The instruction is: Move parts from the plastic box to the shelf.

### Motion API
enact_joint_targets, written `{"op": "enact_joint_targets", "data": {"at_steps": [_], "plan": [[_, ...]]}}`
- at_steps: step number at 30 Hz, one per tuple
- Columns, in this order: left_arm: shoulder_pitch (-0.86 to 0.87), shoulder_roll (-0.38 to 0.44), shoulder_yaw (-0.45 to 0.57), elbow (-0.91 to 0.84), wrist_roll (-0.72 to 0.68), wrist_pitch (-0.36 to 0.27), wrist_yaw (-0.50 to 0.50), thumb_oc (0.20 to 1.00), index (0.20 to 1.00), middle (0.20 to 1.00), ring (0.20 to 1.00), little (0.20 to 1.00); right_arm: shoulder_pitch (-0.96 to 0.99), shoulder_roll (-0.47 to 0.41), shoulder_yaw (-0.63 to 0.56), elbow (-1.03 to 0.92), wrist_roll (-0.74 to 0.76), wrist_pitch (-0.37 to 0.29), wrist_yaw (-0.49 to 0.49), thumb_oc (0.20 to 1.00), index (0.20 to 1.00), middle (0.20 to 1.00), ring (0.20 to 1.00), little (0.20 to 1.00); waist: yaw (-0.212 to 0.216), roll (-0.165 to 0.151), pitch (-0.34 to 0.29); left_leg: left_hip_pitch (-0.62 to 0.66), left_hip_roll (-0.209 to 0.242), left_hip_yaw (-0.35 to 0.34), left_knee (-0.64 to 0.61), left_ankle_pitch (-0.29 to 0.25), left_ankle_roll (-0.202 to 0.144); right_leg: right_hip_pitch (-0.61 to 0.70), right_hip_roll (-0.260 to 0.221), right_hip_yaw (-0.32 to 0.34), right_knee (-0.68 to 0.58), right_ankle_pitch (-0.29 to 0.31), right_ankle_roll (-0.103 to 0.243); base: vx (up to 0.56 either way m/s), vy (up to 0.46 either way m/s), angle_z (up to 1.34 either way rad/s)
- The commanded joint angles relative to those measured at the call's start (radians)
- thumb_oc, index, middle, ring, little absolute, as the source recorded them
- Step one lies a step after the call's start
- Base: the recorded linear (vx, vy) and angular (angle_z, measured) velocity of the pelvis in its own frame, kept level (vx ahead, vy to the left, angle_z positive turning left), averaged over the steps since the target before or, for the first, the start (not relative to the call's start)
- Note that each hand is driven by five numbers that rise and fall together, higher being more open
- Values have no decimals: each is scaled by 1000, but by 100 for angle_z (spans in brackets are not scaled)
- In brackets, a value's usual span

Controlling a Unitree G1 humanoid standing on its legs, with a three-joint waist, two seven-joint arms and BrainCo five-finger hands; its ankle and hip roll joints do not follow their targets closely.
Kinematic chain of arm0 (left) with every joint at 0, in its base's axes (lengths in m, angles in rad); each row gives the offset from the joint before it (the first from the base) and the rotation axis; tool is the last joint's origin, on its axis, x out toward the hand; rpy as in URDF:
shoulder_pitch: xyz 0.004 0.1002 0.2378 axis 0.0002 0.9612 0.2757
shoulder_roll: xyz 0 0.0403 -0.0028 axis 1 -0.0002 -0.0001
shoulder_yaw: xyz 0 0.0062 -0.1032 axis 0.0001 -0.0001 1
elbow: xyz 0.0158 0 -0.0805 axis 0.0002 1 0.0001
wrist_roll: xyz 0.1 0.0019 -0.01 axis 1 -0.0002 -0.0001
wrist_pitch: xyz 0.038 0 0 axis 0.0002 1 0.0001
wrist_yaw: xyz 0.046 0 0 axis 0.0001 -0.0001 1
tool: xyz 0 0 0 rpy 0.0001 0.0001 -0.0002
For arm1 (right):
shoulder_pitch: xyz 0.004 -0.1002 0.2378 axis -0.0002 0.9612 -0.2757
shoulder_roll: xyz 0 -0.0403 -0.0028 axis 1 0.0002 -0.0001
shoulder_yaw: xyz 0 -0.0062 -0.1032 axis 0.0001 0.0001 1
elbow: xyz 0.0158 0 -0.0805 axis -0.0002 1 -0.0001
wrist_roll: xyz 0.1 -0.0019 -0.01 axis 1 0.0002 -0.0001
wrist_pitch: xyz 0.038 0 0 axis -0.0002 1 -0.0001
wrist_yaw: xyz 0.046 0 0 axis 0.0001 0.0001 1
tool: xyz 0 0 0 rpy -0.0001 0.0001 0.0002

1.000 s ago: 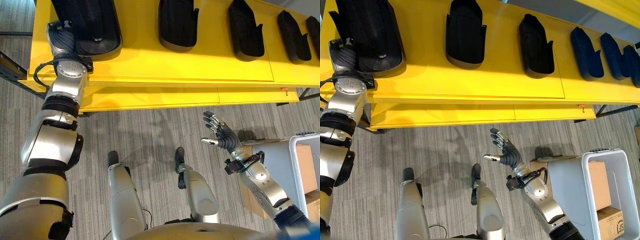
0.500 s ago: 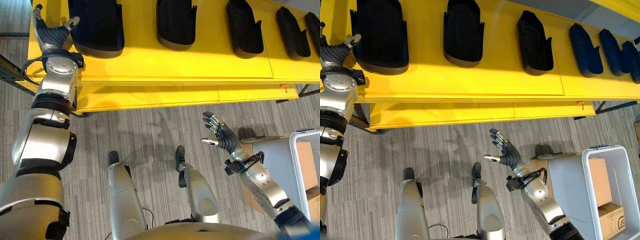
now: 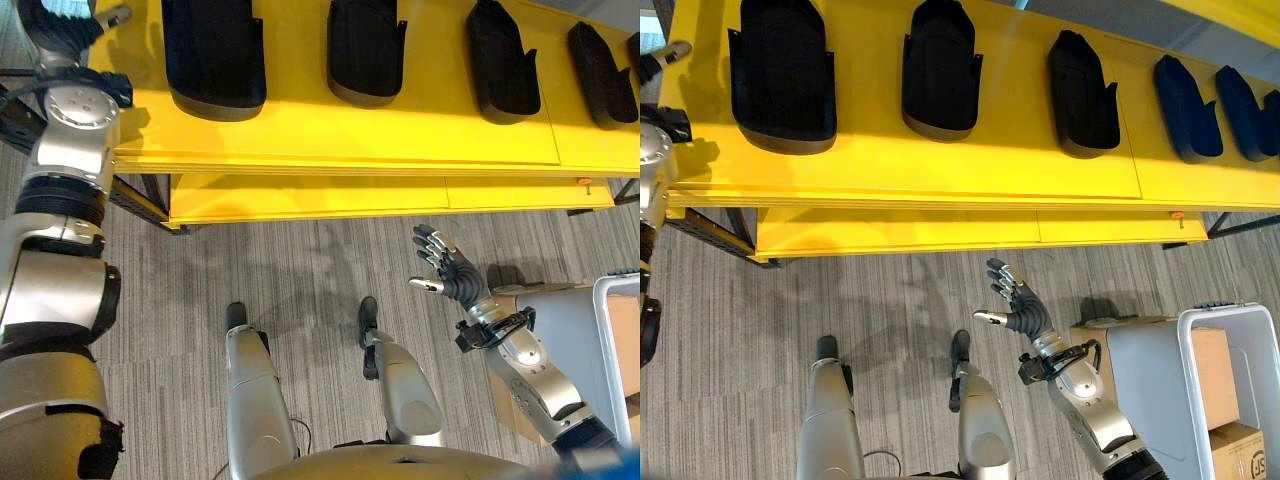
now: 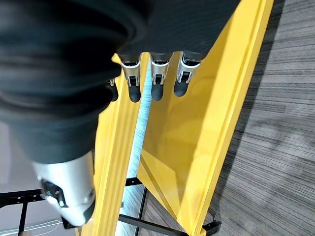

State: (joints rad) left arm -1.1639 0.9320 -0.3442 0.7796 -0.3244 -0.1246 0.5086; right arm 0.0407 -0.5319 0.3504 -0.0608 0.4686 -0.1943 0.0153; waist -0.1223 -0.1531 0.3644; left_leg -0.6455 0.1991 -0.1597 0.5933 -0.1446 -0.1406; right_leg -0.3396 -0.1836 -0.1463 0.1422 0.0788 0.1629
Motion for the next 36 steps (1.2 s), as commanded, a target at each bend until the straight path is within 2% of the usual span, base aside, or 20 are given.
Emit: {"op": "enact_joint_targets", "data": {"at_steps": [1, 3, 7, 9, 11, 12, 13, 17, 23, 26, 36], "plan": [[25, 75, 29, -133, 34, -105, 28, 1000, 1000, 1000, 1000, 1000, -3, -28, -79, -42, 26, -61, -5, 1000, 1000, 1000, 1000, 1000, -1, 18, -39, 48, 6, 60, -161, 103, 19, -8, -60, 18, 131, -78, 20, 9, -26, 9], [192, 90, 121, -334, 74, -138, 16, 1000, 1000, 1000, 1000, 1000, 5, -9, -101, -38, 22, -60, -4, 1000, 1000, 1000, 1000, 1000, 16, 23, -36, 55, 5, 56, -169, 103, 20, -1, -62, 14, 133, -83, 17, 10, -19, 11], [380, 88, 216, -497, 220, -124, -2, 1000, 1000, 1000, 1000, 1000, 12, 4, -126, -40, 19, -60, 0, 1000, 1000, 1000, 1000, 1000, 30, 25, -31, 64, 3, 56, -171, 99, 21, 6, -65, 12, 138, -92, 13, 10, -11, 4], [600, 45, 302, -674, 434, -113, -22, 1000, 1000, 1000, 1000, 1000, 14, 16, -151, -50, 16, -68, 4, 1000, 1000, 1000, 1000, 1000, 45, 25, -19, 81, 2, 57, -178, 96, 22, 14, -69, 14, 144, -100, 9, 0, 0, 0], [641, 26, 310, -700, 476, -111, -27, 1000, 1000, 1000, 1000, 1000, 12, 17, -151, -53, 16, -69, 3, 1000, 1000, 1000, 1000, 1000, 46, 26, -17, 86, 2, 58, -178, 95, 23, 16, -70, 15, 147, -102, 7, 2, 1, 3], [706, 21, 314, -766, 582, -104, -48, 1000, 1000, 1000, 1000, 1000, 9, 17, -158, -59, 14, -75, 0, 1000, 1000, 1000, 1000, 1000, 49, 25, -11, 93, 2, 60, -178, 92, 23, 18, -71, 18, 152, -106, 6, 4, 3, 5], [709, 20, 317, -768, 584, -103, -48, 1000, 1000, 1000, 1000, 1000, 9, 16, -157, -59, 14, -75, 0, 1000, 1000, 1000, 1000, 1000, 49, 26, -11, 94, 2, 60, -179, 92, 23, 18, -71, 18, 152, -106, 6, 2, 0, 4], [794, 17, 285, -835, 758, -97, -49, 1000, 1000, 1000, 1000, 1000, 0, 14, -158, -72, 4, -84, -11, 1000, 1000, 1000, 1000, 1000, 55, 23, 6, 109, 2, 64, -183, 92, 25, 28, -74, 17, 154, -111, 5, 0, 0, 0], [905, -12, 278, -884, 818, -108, -78, 1000, 1000, 1000, 1000, 1000, -1, 10, -164, -86, -10, -87, -29, 1000, 1000, 1000, 1000, 1000, 63, 19, 23, 118, 1, 67, -186, 95, 28, 36, -76, 16, 153, -110, 4, 0, 0, 0], [1007, -54, 274, -906, 858, -107, -89, 1000, 1000, 1000, 1000, 1000, 6, 11, -172, -96, -22, -94, -42, 1000, 1000, 1000, 1000, 1000, 68, 18, 31, 122, -1, 69, -184, 93, 32, 39, -77, 17, 159, -116, 3, 0, 0, 0], [1025, -130, 199, -831, 874, -78, -98, 1000, 1000, 1000, 1000, 1000, -4, 17, -161, -87, -29, -89, -70, 1000, 1000, 1000, 1000, 1000, 67, 13, 35, 116, -5, 69, -178, 92, 38, 38, -76, 17, 162, -116, 1, 0, 0, 0]]}}
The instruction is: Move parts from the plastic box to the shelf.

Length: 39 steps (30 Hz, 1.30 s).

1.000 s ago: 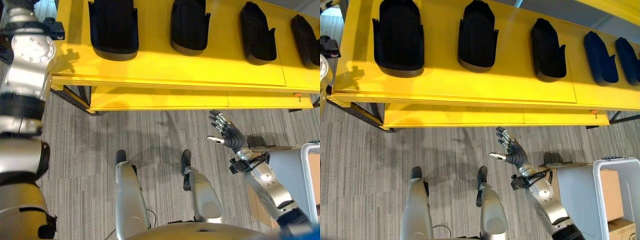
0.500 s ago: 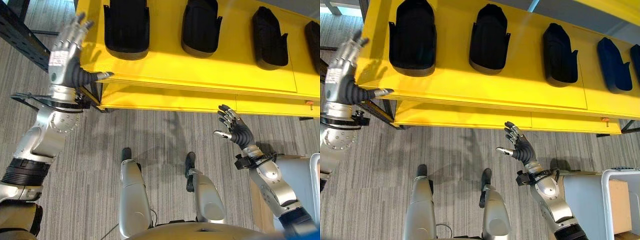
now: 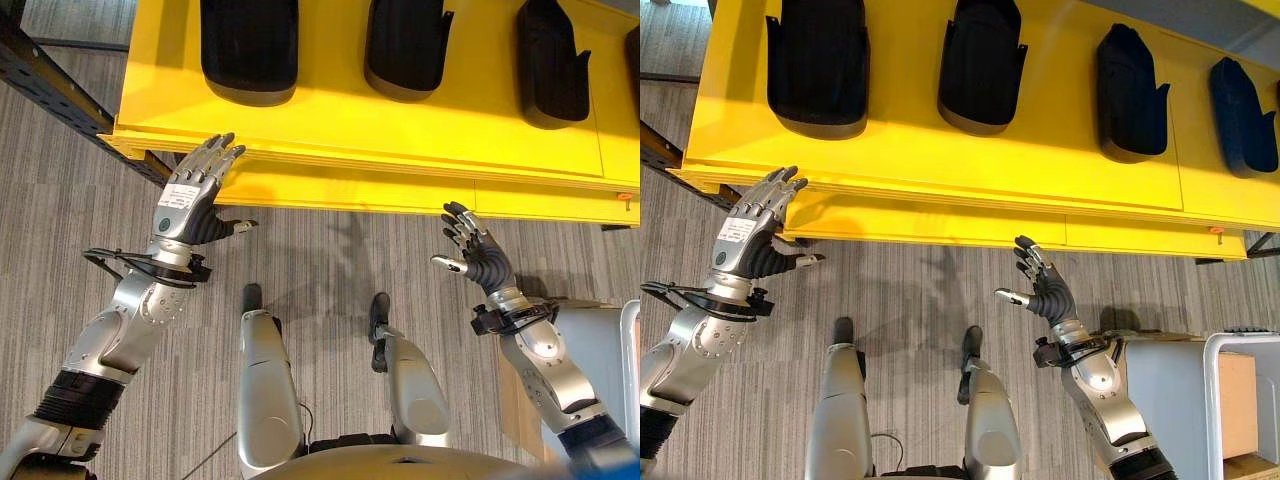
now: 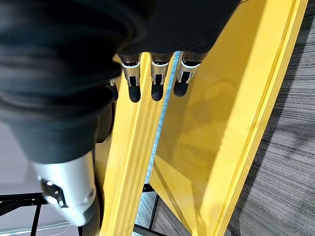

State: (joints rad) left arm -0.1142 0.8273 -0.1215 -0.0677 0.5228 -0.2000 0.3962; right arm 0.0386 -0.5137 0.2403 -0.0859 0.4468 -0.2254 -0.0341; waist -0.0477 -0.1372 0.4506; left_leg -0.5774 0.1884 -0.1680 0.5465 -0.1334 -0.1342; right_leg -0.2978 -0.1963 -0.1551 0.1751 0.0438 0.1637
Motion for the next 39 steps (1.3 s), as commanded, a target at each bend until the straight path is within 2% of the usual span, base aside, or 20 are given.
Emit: {"op": "enact_joint_targets", "data": {"at_steps": [1, 12, 28, 39], "plan": [[-36, -37, -41, 43, 29, 4, 13, 1000, 1000, 1000, 1000, 1000, -2, -2, -52, -63, -12, -58, -24, 1000, 1000, 1000, 1000, 1000, -9, -4, -51, 48, 7, 78, -130, 80, 33, -6, -63, 27, 129, -79, 0, 0, 0, 0], [-138, -69, -95, 117, 77, 38, 32, 1000, 1000, 1000, 1000, 1000, -15, 3, -46, -59, -15, -52, -38, 1000, 1000, 1000, 1000, 1000, -18, -10, -49, 45, 8, 82, -127, 80, 35, -18, -62, 36, 138, -80, 0, 0, 0, 0], [-232, -78, -124, 118, 106, 49, 54, 1000, 1000, 1000, 1000, 1000, -22, 0, -39, -61, -8, -50, -44, 1000, 1000, 1000, 1000, 1000, -25, -5, -52, 44, 10, 87, -117, 74, 33, -23, -59, 46, 148, -86, -1, 2, 1, -1], [-267, -124, -195, 267, 107, 87, 44, 1000, 1000, 1000, 1000, 1000, -24, -3, -31, -54, -12, -44, -49, 1000, 1000, 1000, 1000, 1000, -35, -7, -50, 37, 15, 89, -107, 75, 34, -37, -56, 54, 159, -87, -3, 1, 1, -2]]}}
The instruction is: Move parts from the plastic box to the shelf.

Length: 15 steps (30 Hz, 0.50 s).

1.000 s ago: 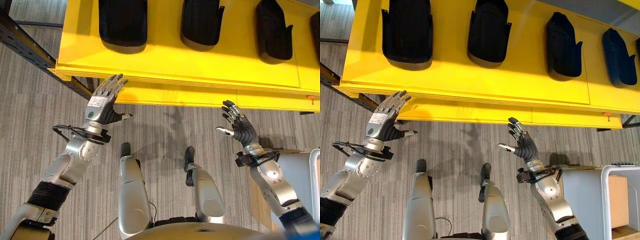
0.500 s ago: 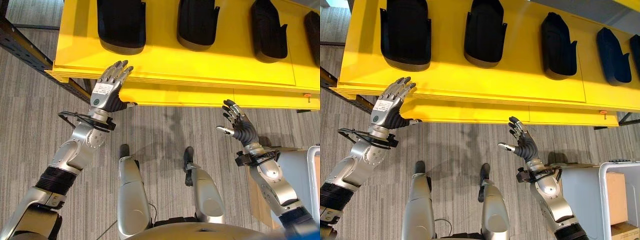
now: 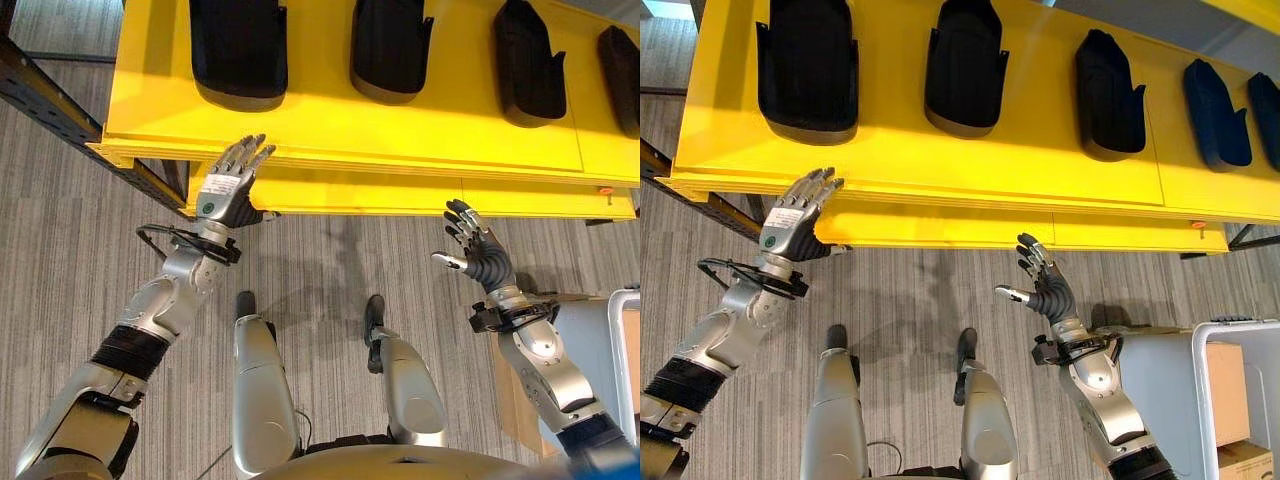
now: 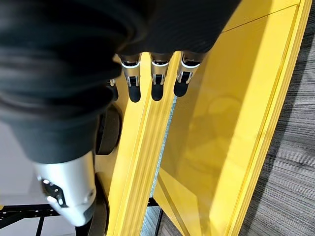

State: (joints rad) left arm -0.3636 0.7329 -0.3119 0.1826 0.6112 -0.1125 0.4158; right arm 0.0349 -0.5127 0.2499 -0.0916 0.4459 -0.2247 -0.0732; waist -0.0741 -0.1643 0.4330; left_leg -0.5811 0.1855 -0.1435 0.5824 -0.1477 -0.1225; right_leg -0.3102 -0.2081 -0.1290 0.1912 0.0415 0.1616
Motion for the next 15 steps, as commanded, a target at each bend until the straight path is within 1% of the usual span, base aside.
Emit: {"op": "enact_joint_targets", "data": {"at_steps": [1, 10, 15], "plan": [[-18, -30, -5, 18, 18, -1, 25, 1000, 1000, 1000, 1000, 1000, -20, -5, -40, -48, -11, -45, -10, 1000, 1000, 1000, 1000, 1000, -8, 21, -33, 41, 18, 64, -143, 89, 23, -25, -44, 28, 143, -85, -1, 0, 0, 0], [-51, -45, -13, 93, 12, 25, 39, 1000, 1000, 1000, 1000, 1000, -19, -9, -39, -50, -16, -43, -12, 1000, 1000, 1000, 1000, 1000, -14, 16, -33, 31, 17, 66, -132, 85, 22, -33, -42, 33, 149, -84, -1, 0, 1, 0], [-66, -41, 2, 114, 1, 35, 51, 1000, 1000, 1000, 1000, 1000, -15, -11, -42, -49, -15, -42, -13, 1000, 1000, 1000, 1000, 1000, -16, 17, -37, 26, 17, 69, -126, 84, 22, -37, -41, 35, 153, -84, -2, 0, 0, 0]]}}
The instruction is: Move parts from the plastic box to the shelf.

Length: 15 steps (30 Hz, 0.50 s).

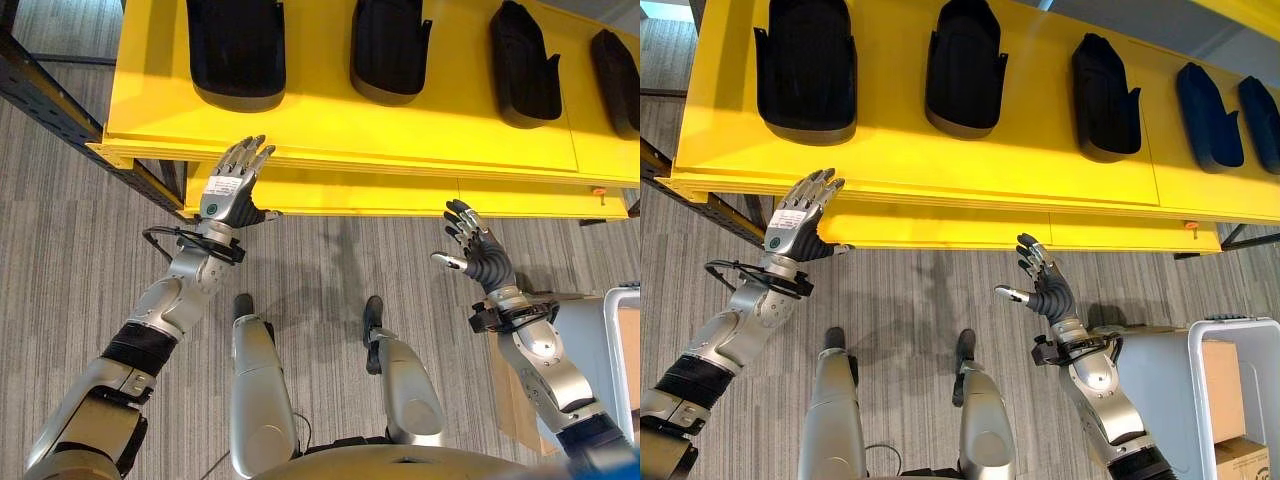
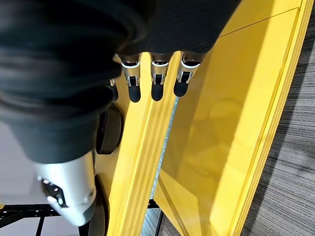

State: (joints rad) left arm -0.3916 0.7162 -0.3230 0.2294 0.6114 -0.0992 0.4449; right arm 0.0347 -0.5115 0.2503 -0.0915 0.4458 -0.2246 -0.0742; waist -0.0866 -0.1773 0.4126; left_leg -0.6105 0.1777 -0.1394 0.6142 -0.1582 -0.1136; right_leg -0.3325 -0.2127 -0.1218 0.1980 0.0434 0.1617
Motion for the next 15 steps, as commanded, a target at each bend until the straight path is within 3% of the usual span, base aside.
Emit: {"op": "enact_joint_targets", "data": {"at_steps": [1, 15], "plan": [[-40, -22, 15, 76, 1, 23, 26, 1000, 1000, 1000, 1000, 1000, -15, -12, -42, -49, -15, -42, -11, 1000, 1000, 1000, 1000, 1000, -4, 30, -18, 55, 26, 65, -157, 94, 13, -15, -37, 28, 146, -86, -2, 0, 0, 0], [-110, 25, 25, 177, 14, 62, 58, 1000, 1000, 1000, 1000, 1000, -11, -26, -43, -52, -5, -41, 2, 1000, 1000, 1000, 1000, 1000, -13, 33, -29, 55, 28, 69, -157, 96, 9, -20, -37, 38, 148, -86, 0, 1, 6, -1]]}}
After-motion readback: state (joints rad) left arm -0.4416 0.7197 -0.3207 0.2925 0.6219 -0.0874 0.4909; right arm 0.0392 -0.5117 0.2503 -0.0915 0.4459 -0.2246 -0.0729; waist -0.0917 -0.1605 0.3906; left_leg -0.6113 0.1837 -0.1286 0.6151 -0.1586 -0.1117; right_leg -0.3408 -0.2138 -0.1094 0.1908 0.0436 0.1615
